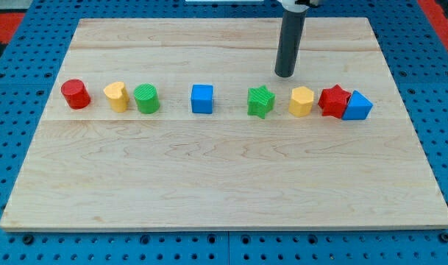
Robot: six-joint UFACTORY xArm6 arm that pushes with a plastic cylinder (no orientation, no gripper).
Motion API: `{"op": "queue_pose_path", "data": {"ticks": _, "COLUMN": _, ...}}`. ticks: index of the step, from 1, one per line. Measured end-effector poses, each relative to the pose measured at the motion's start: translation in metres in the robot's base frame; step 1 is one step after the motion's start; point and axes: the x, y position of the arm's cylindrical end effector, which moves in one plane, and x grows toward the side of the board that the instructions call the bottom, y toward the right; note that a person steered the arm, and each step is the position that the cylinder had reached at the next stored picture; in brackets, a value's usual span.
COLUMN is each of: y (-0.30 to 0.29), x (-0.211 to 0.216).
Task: Slide red star to the blue cube
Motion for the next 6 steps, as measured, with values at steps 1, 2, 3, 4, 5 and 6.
{"op": "queue_pose_path", "data": {"ticks": 1, "y": 0.031, "x": 0.0}}
{"op": "queue_pose_path", "data": {"ticks": 2, "y": 0.052, "x": 0.008}}
{"op": "queue_pose_path", "data": {"ticks": 3, "y": 0.054, "x": 0.031}}
{"op": "queue_pose_path", "data": {"ticks": 4, "y": 0.077, "x": 0.035}}
{"op": "queue_pose_path", "data": {"ticks": 5, "y": 0.108, "x": 0.035}}
{"op": "queue_pose_path", "data": {"ticks": 6, "y": 0.11, "x": 0.043}}
